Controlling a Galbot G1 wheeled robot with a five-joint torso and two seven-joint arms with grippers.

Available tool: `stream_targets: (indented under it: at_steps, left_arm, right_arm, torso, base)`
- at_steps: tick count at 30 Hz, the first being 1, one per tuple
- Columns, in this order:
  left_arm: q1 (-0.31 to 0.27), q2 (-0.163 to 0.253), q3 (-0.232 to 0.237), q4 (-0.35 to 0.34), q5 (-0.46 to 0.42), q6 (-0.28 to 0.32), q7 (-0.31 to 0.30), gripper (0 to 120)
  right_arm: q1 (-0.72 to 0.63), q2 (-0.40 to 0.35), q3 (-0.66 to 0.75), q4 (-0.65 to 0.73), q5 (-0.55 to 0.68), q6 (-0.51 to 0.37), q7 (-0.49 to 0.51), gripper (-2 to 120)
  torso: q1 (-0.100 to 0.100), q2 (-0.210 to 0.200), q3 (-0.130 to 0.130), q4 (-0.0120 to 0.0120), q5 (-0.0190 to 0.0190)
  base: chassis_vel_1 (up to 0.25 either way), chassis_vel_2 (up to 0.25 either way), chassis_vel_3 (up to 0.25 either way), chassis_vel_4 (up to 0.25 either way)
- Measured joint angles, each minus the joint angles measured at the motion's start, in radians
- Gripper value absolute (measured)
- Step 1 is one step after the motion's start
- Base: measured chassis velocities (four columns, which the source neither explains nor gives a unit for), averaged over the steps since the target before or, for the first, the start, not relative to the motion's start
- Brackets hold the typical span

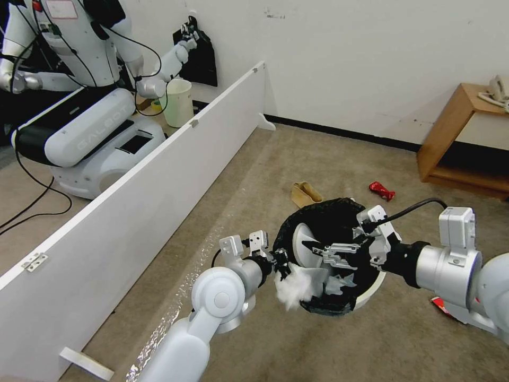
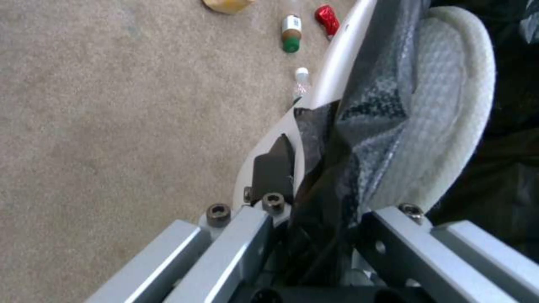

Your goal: Pick up the trash bin, then pick up the garbage from the floor and place it into the trash bin.

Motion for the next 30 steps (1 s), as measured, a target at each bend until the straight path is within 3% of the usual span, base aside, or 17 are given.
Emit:
stream_targets:
  at_steps: [30]
  left_arm:
    - [0.006, 0.003, -0.004, 0.007, 0.001, -0.001, -0.005, 2]
  right_arm:
    - [0.025, 0.017, 0.004, 0.0, 0.0, 0.003, -0.008, 79]
  torso:
    - [0.0, 0.0, 0.0, 0.0, 0.0]
  base:
    - [0.0, 0.0, 0.0, 0.0]
